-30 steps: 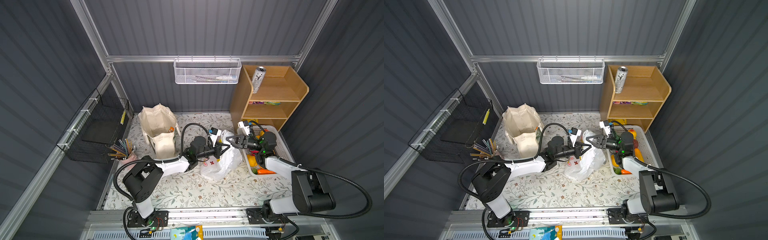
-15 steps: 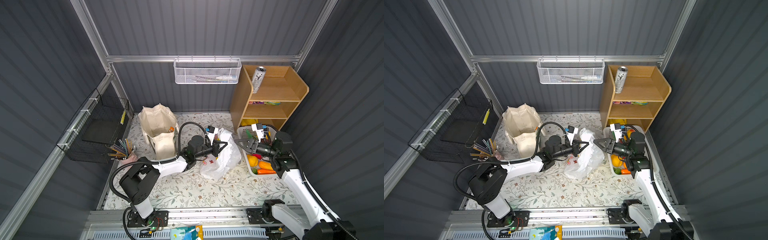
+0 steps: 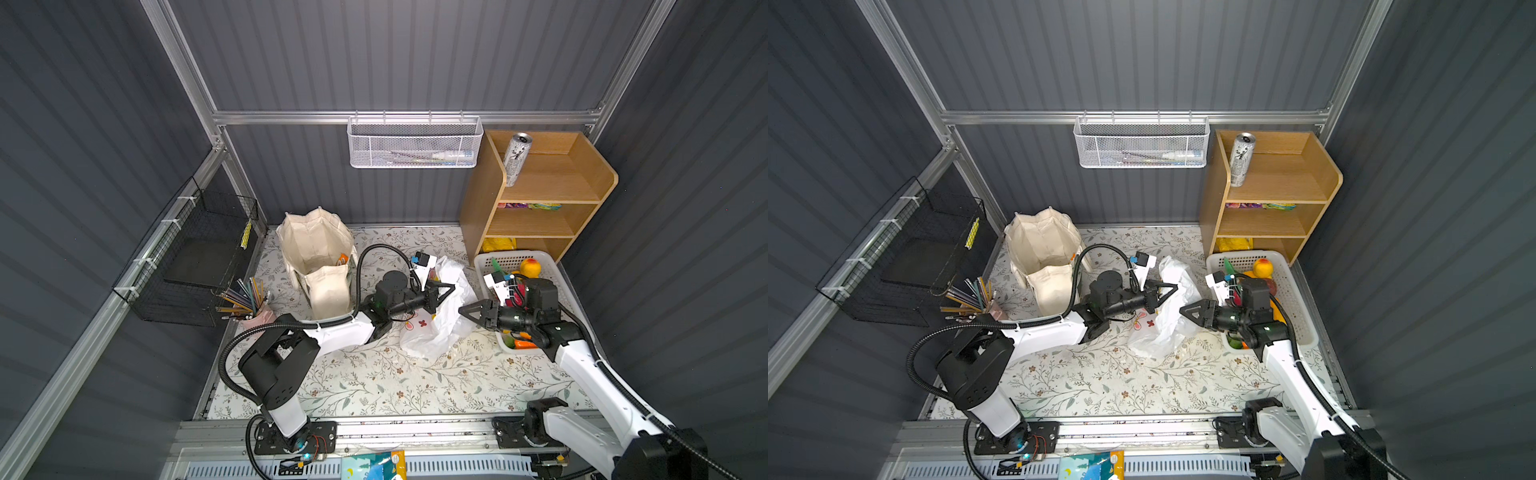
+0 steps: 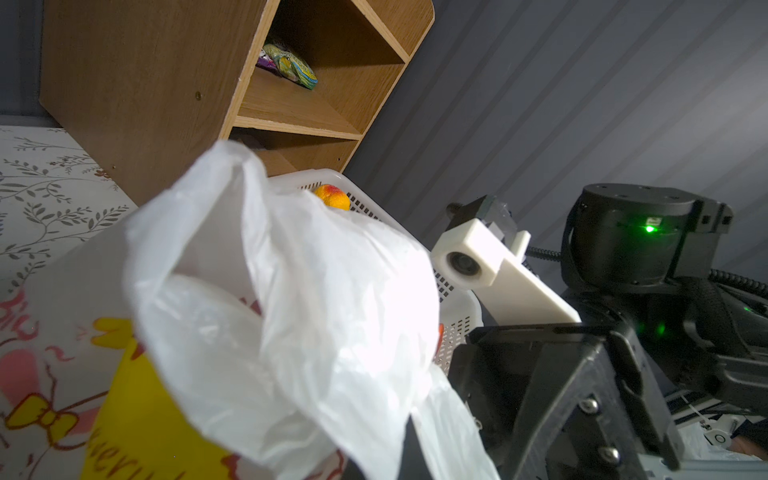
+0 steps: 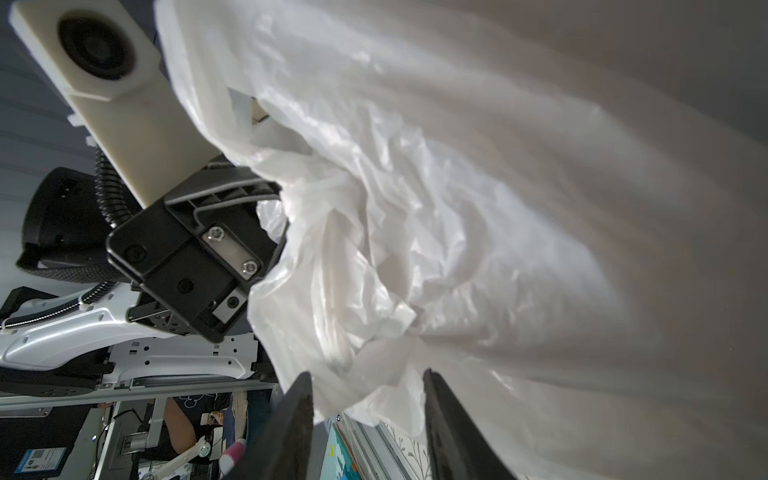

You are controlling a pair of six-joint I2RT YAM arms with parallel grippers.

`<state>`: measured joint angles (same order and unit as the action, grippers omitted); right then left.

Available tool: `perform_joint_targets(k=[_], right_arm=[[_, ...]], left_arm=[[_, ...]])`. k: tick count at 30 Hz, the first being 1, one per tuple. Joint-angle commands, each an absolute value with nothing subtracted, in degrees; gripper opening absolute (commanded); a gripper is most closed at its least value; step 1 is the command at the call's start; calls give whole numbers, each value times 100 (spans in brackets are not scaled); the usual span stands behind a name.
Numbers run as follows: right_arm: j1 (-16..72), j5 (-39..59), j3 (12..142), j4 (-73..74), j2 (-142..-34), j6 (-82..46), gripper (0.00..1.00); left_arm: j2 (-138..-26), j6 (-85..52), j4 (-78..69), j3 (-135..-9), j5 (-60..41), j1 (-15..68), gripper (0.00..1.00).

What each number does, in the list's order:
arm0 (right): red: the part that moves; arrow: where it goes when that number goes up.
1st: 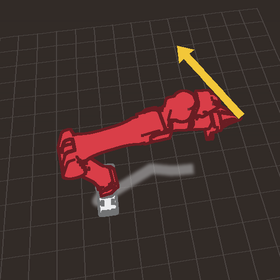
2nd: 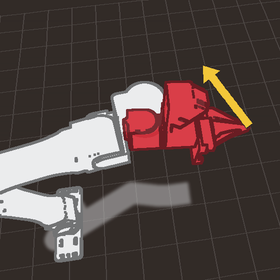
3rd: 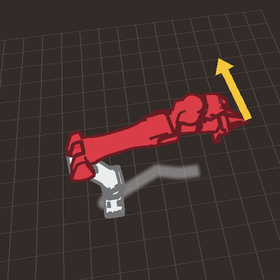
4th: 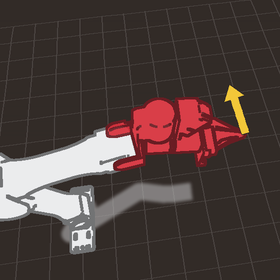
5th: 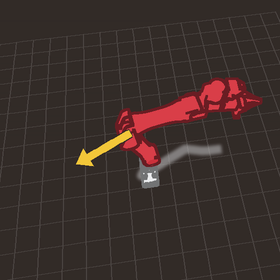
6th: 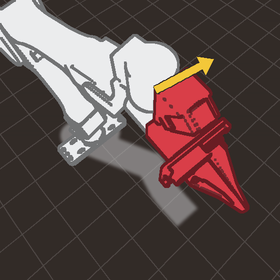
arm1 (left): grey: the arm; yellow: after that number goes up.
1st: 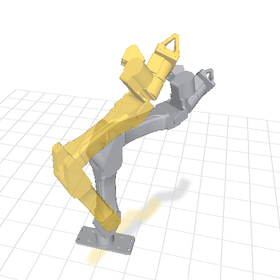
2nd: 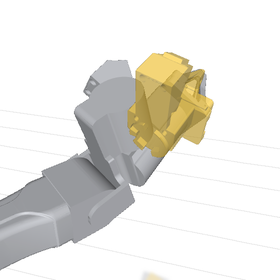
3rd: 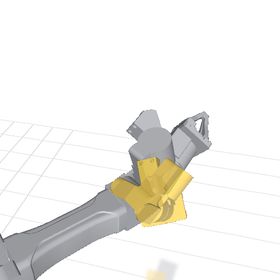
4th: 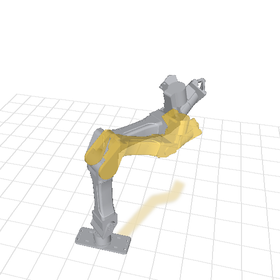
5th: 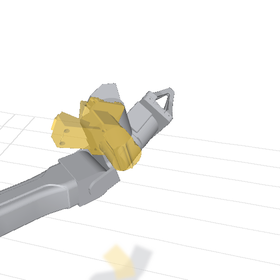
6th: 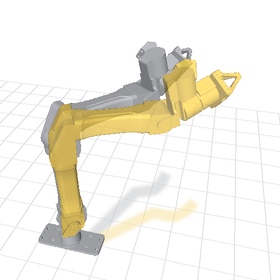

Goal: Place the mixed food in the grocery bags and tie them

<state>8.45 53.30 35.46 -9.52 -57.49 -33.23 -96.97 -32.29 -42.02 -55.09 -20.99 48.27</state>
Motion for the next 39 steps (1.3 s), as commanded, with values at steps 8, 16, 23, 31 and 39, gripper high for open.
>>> perform_joint_targets(k=[8,16,23,31,39], right_arm=[[958,5231,3800,-532,-5950,-3354,42],[936,5159,3954,-672,-5922,-3266,41],[932,5319,3971,-437,-6020,-3451,7],[958,5387,3802,-924,-5622,-3359,0],[993,5412,3600,-1513,-5223,-3191,0]], left_arm=[[-9564,-3179,-4263,-5486,-2201,4796,0],[-9451,-3148,-4210,-5386,-2237,4791,0],[-9387,-3162,-4193,-5335,-2131,4796,0],[-9213,-3153,-4192,-5272,-1432,4771,4],[-9261,-3177,-4245,-5256,-1382,4743,20]])
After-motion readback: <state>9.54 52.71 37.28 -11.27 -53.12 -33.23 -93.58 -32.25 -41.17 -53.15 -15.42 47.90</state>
